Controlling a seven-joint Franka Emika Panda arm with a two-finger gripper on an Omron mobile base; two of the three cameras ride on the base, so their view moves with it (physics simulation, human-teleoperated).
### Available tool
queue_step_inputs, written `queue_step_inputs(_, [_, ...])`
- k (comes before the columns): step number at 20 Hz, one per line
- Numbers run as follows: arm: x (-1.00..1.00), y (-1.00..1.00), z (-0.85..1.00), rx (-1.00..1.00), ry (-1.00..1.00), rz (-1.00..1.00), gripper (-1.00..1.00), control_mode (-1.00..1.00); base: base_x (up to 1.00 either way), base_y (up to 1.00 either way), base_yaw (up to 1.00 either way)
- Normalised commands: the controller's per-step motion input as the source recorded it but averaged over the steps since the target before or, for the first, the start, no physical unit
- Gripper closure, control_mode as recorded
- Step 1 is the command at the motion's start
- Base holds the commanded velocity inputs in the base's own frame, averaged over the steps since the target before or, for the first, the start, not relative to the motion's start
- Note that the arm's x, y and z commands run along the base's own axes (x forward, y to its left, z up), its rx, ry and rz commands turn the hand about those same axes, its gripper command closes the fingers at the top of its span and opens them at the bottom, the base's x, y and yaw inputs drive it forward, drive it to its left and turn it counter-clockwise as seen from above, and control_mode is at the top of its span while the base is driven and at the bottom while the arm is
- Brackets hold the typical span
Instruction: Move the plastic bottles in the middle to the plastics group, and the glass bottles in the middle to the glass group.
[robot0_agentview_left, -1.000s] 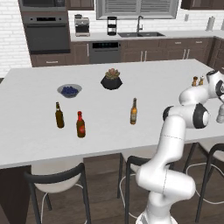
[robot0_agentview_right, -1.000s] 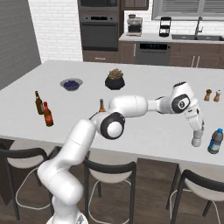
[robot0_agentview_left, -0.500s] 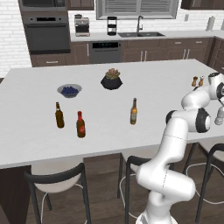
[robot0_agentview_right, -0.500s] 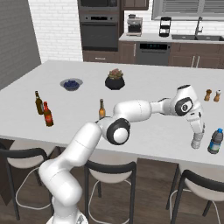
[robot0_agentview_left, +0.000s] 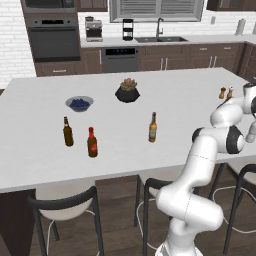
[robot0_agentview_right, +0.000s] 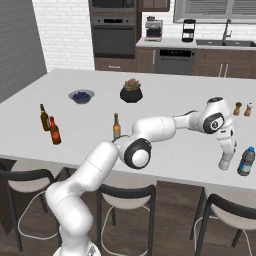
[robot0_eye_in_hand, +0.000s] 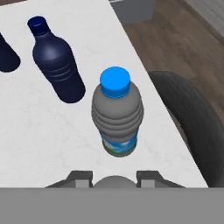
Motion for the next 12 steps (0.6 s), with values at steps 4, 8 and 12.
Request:
queue_step_inputs(4, [-0.13, 0.15, -0.48, 0.0, -0.07, 0.0, -1.0, -1.0, 0.0, 0.0, 0.0])
queue_step_inputs(8, [-0.1, 0.11, 0.01, -0.03, -0.05, 0.01, -1.0, -1.0, 0.0, 0.0, 0.0])
queue_step_inputs(12, [-0.02, 0.13, 0.0, 0.0, 0.0, 0.01, -1.0, -1.0, 0.0, 0.0, 0.0])
